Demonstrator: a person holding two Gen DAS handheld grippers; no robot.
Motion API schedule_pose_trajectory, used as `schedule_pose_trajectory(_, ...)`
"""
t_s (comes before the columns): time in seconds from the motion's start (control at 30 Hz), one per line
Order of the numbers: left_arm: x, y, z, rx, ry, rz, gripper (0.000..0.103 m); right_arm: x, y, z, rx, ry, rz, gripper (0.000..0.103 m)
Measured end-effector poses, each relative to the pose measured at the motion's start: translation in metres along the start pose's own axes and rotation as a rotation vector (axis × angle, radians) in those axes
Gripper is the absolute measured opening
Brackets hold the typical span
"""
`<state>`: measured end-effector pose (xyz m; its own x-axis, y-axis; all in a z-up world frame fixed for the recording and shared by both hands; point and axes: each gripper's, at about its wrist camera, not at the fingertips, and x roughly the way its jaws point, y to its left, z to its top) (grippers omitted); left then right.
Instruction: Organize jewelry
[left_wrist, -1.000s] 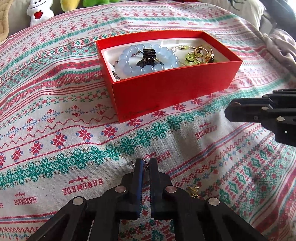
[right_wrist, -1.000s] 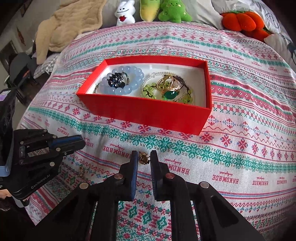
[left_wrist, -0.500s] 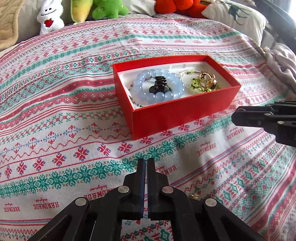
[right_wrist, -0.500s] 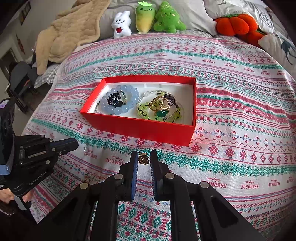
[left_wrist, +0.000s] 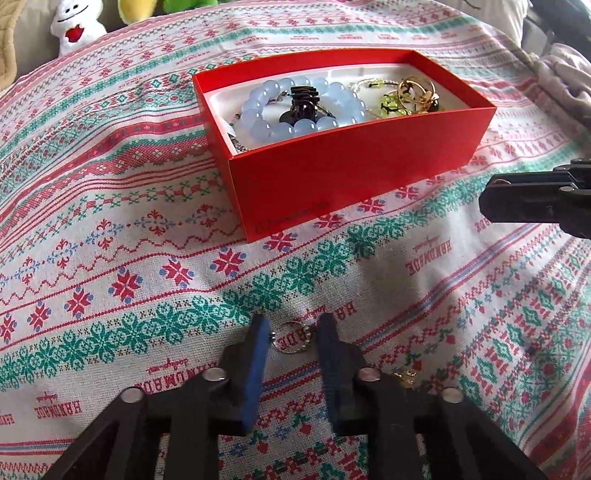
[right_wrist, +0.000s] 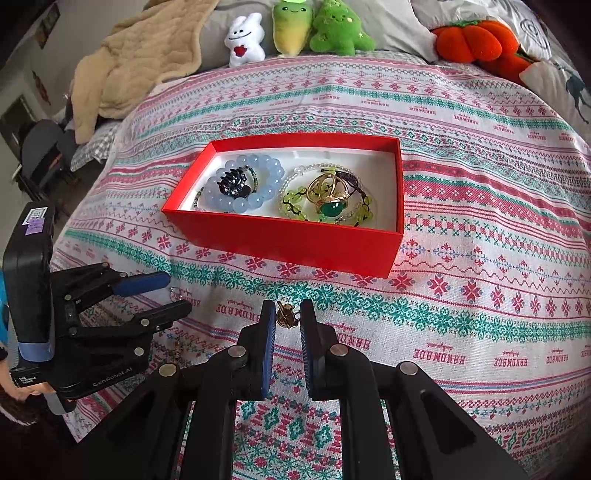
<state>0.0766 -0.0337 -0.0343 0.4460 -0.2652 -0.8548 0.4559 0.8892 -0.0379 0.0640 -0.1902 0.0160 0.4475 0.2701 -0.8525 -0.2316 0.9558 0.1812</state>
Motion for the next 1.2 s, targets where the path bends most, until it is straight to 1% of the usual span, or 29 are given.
schedule_pose_trajectory(0.1,-0.002,0.000,-0.001,0.009,-0.001,0.004,0.017,-0.001,0.001,0.001,-0.002,-0.005,0.000,0.014)
schedule_pose_trajectory(0.3,-0.009,0.002,0.003,-0.010,0.001,-0.004,0.017,-0.006,0.000,0.006,0.002,-0.023,0.002,0.014)
schedule_pose_trajectory(0.43,-0.026,-0.001,0.012,-0.004,-0.046,-0.007,0.017,-0.014,-0.002,0.014,0.009,-0.046,0.002,0.014)
schedule_pose_trajectory(0.57,-0.042,-0.005,0.031,0.006,-0.099,-0.003,0.017,-0.020,-0.006,0.026,0.022,-0.075,-0.006,0.014)
schedule_pose_trajectory(0.67,-0.046,-0.007,0.048,0.021,-0.126,0.010,0.017,-0.021,-0.008,0.037,0.035,-0.087,-0.007,0.014)
schedule_pose_trajectory(0.8,-0.043,-0.004,0.071,0.003,-0.154,0.017,0.017,-0.018,-0.012,0.053,0.053,-0.098,-0.016,0.014)
schedule_pose_trajectory(0.97,-0.037,0.003,0.092,-0.048,-0.197,0.023,0.017,-0.012,-0.024,0.071,0.104,-0.112,-0.035,0.014)
schedule_pose_trajectory(1.2,-0.017,0.012,0.111,-0.114,-0.198,0.026,0.018,-0.001,-0.046,0.090,0.200,-0.114,-0.028,0.014)
